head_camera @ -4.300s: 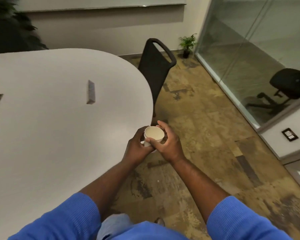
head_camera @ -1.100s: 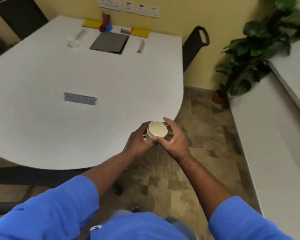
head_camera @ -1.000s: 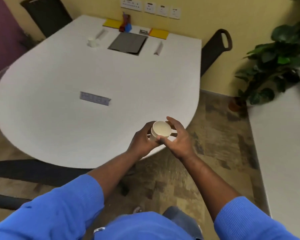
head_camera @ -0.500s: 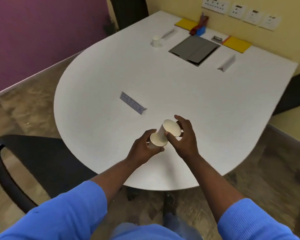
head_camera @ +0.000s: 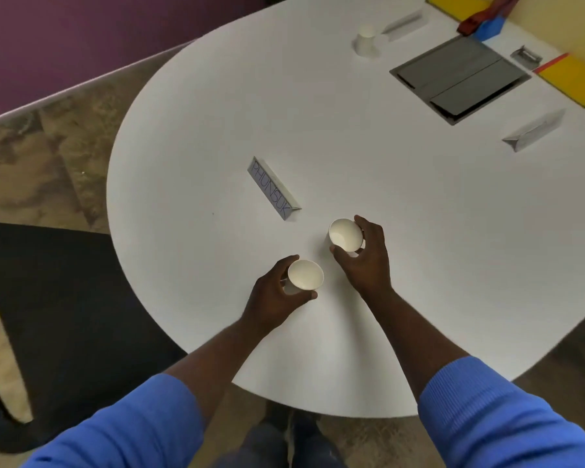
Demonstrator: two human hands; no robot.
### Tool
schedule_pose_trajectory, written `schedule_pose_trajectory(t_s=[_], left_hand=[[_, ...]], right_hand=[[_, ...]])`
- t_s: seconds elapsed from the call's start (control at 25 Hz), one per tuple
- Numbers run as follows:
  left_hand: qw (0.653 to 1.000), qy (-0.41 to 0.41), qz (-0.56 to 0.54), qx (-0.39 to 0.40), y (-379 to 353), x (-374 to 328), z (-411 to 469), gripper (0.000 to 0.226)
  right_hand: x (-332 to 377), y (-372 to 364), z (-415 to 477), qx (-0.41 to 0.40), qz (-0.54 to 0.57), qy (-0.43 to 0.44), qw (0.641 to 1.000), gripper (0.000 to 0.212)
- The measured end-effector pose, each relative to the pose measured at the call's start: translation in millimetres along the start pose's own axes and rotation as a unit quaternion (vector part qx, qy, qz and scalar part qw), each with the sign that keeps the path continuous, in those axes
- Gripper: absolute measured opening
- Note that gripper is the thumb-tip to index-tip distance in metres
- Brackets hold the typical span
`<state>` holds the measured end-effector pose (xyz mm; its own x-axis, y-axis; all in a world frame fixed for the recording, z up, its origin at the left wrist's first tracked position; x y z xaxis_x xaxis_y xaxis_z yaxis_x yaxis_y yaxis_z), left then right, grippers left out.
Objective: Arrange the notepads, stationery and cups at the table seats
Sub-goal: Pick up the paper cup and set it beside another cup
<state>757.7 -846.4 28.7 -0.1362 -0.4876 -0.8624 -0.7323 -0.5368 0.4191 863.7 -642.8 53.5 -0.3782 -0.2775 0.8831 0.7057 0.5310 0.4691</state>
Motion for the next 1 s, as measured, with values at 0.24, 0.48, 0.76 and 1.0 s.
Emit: schedule_pose_trajectory(t_s=[0.24, 0.48, 0.76, 1.0], left_hand=[[1.000, 0.016, -0.002, 0.002, -14, 32, 33, 0.086], [1.000, 0.025, -0.002, 0.013, -22, 43, 44, 0.085], [1.000, 0.016, 0.001, 0.020, -28, 44, 48, 0.085], [1.000, -0.002, -0.007, 0.027, -26, 34, 47, 0.090]], right_hand=[[-47, -38, 38, 0.003, -0.010, -0.022, 1.000, 0.081], [-62, -55, 56, -0.013, -0.026, -0.034, 0.999, 0.082], [-71, -57, 66, -0.004, -0.062, -0.058, 0.996, 0.085], [-63, -40, 51, -0.017, -0.081, -0.062, 0.995, 0.088]])
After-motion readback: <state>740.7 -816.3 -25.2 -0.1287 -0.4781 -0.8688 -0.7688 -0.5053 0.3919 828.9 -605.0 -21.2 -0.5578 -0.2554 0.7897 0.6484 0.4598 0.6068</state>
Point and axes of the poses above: each hand's wrist, its own z-axis towards the middle knuckle, its own y-axis out of the back of the hand, x = y × z, the point moved 8 cm from there along z, towards the middle knuckle, and after that the axes turned 1 degree about x, right-handed, at the moved point
